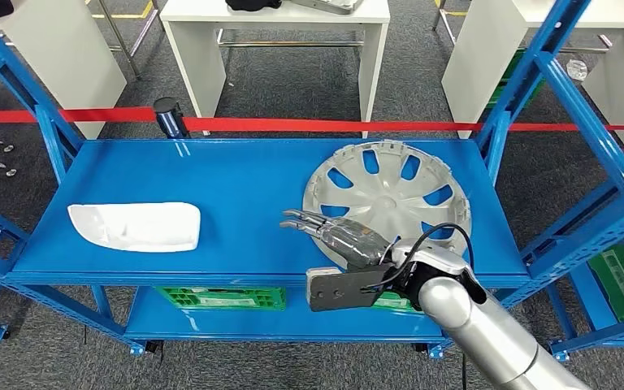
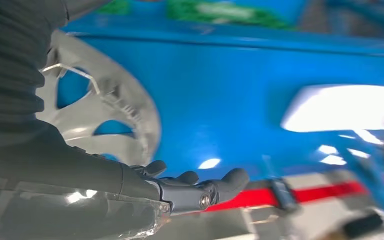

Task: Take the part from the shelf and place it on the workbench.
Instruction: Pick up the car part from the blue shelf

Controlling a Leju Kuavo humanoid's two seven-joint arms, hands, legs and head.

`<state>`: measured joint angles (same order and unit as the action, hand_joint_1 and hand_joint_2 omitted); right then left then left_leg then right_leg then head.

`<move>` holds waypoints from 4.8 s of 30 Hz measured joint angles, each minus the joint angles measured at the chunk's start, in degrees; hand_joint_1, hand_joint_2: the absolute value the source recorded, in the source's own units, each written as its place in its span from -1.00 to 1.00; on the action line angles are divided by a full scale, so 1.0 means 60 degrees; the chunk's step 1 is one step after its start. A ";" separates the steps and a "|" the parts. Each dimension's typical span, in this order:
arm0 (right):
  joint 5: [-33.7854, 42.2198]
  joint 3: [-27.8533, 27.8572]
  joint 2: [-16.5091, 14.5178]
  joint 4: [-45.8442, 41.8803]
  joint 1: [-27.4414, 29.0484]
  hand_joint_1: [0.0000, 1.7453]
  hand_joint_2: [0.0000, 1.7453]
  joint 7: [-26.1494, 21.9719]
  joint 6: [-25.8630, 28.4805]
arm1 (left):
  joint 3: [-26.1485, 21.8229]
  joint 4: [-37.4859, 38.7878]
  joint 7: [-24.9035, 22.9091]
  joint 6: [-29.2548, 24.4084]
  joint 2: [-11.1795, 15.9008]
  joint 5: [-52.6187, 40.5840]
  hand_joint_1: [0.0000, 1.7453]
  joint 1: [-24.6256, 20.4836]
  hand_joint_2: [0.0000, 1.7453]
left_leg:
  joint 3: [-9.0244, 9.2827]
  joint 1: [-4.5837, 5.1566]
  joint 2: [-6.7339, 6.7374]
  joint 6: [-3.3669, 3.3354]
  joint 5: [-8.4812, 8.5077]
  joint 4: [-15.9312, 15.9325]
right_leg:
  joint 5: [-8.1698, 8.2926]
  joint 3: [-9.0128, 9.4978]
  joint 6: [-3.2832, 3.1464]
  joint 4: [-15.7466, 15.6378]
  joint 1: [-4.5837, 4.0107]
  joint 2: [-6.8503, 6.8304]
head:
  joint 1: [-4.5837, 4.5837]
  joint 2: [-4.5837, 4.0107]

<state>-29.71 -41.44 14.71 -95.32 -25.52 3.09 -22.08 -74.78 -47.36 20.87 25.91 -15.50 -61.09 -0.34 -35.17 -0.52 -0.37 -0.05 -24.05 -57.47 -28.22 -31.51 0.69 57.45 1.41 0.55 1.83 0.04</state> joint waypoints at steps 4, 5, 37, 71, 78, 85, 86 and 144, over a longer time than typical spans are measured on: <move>-0.1423 0.0106 -0.0006 0.0370 -0.0007 -1.00 1.00 0.0342 -0.0166 | -0.0047 0.0123 0.0075 -0.0032 -0.0015 -0.0115 -1.00 -0.0050 -1.00 | 0.0126 0.0002 0.0000 -0.0249 0.0052 0.0191 | -0.0631 -0.0787 -0.0056 0.1489 -0.0003 -0.0028 | -0.0037 0.0000; -0.1716 0.0121 -0.0009 0.0493 0.0024 -1.00 1.00 0.0489 -0.0289 | -0.0056 0.0196 0.0083 -0.0061 -0.0005 -0.0139 -1.00 -0.0069 -1.00 | 0.0128 0.0027 -0.0003 -0.0280 0.0040 0.0190 | -0.0848 -0.1170 -0.0081 0.2180 -0.0007 -0.0029 | -0.0042 0.0000; -0.3461 0.3094 -0.0236 0.2117 0.1697 -0.80 1.00 0.1553 -0.0632 | -0.0170 0.1456 0.0141 -0.0536 0.0510 -0.0744 -1.00 -0.0215 -1.00 | 0.0318 0.0065 0.0018 -0.0317 -0.0061 0.0263 | -0.0963 -0.1647 -0.0135 0.2897 -0.0043 -0.0010 | -0.0057 0.0000; -0.3597 0.3673 -0.0330 0.1843 0.2233 1.00 1.00 0.1482 -0.0629 | -0.0144 0.1547 0.0253 -0.0606 0.0585 -0.0835 -1.00 -0.0239 -1.00 | 0.0509 0.0082 0.0013 -0.0282 -0.0286 0.0138 | -0.0178 -0.1113 0.0153 0.1616 -0.0019 -0.0077 | -0.0076 0.0000; -0.3582 0.3683 -0.0379 0.1808 0.2213 1.00 1.00 0.1459 -0.0629 | -0.0141 0.1544 0.0258 -0.0606 0.0559 -0.0840 -1.00 -0.0247 -1.00 | 0.0417 0.0083 -0.0009 0.0018 -0.0527 -0.0132 | 0.0396 -0.0348 -0.0165 0.0055 -0.0042 -0.0082 | -0.0054 0.0000; -0.3757 0.3720 -0.0428 0.1788 0.2246 1.00 1.00 0.1446 -0.0633 | -0.0056 0.1535 0.0565 -0.0626 0.0591 -0.0852 -1.00 -0.0217 0.50 | -0.0578 -0.0077 0.0013 0.0248 -0.1355 -0.2301 | 0.0400 -0.0318 -0.0249 0.0046 0.0000 -0.0090 | 0.0005 0.0000; -0.3774 0.3737 -0.0430 0.1786 0.2247 1.00 1.00 0.1439 -0.0635 | -0.0013 0.1511 0.0658 -0.0618 0.0595 -0.0836 -1.00 -0.0216 1.00 | -0.0267 -0.0091 0.0013 0.0236 -0.1022 -0.1689 | 0.0401 -0.0303 -0.0244 0.0046 0.0002 -0.0087 | 0.0005 0.0000; 0.8299 0.4258 -0.1452 -0.3254 0.2634 1.00 1.00 -0.3317 -0.0436 | 0.0939 -0.2183 -0.0576 0.0349 -0.0792 0.2877 -1.00 0.0889 1.00 | -0.0837 -0.0010 0.0015 0.0206 -0.1687 -0.2665 | 0.0316 -0.0325 -0.0251 0.0089 -0.0027 -0.0069 | 0.0002 0.0000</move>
<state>20.09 -15.89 6.00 -114.85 -9.72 -16.81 -24.70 -69.14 -60.46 17.41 28.00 -20.25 -43.82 5.00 -40.19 -0.58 -0.28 1.18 -34.17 -73.46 -26.32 -33.46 -0.82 57.98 1.24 0.14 1.84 0.04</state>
